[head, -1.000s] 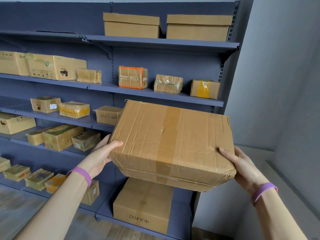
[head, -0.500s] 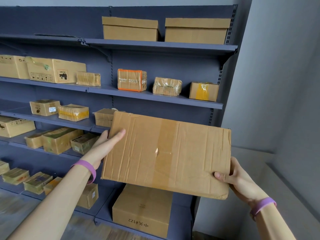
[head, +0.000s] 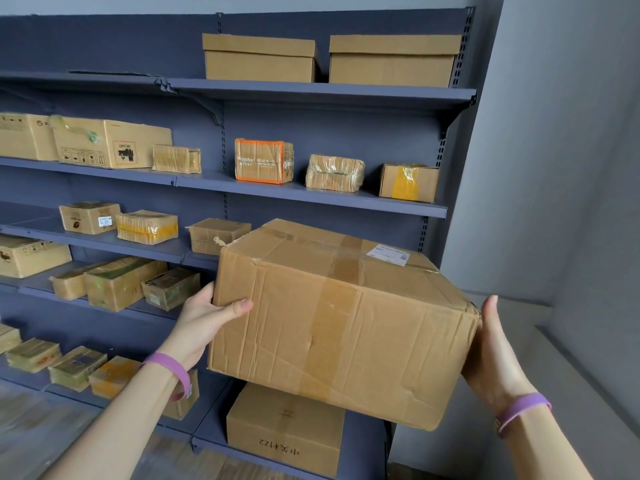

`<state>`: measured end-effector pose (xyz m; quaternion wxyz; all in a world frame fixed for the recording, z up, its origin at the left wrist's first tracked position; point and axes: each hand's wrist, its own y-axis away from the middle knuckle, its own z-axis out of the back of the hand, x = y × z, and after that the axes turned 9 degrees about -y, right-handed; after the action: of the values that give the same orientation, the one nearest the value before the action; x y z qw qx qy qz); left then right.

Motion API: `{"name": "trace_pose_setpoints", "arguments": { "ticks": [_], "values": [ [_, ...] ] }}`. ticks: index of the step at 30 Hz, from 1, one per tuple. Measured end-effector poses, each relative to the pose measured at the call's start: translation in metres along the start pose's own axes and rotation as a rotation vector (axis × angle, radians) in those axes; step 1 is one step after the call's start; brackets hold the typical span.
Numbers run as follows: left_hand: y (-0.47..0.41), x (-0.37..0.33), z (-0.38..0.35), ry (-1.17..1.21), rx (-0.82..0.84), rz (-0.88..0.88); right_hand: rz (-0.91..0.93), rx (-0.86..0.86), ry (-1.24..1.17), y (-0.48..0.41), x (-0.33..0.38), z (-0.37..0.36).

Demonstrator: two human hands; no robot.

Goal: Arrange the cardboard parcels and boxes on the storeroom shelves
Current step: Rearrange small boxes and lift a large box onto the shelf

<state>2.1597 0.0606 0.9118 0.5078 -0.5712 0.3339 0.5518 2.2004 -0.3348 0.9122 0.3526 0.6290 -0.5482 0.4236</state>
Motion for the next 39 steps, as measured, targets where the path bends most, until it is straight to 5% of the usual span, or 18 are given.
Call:
{"name": "trace_pose_setpoints", "arguments": {
  "ticks": [9,15,20,27,34,39],
  "values": [
    [0.004,-0.004,0.006,0.142,0.052,0.063,0.023,-0.019,-0.092,0.0,-0.01,0.015],
    [-0.004,-0.022,0.001,0.005,0.031,0.152,0.154,0.147,0.04,0.001,-0.01,0.021],
    [-0.004,-0.024,0.003,0.087,0.056,0.204,0.161,0.148,0.052,0.006,-0.01,0.032],
    [-0.007,-0.029,0.0,-0.092,0.047,0.148,0.154,0.197,0.062,0.008,-0.007,0.028],
    [-0.001,-0.015,0.003,-0.075,0.061,0.109,0.151,0.118,0.033,0.013,-0.007,0.009],
    [0.002,-0.01,0.007,-0.028,0.085,0.1,0.196,-0.12,0.13,0.01,0.001,-0.006]
  ]
}}
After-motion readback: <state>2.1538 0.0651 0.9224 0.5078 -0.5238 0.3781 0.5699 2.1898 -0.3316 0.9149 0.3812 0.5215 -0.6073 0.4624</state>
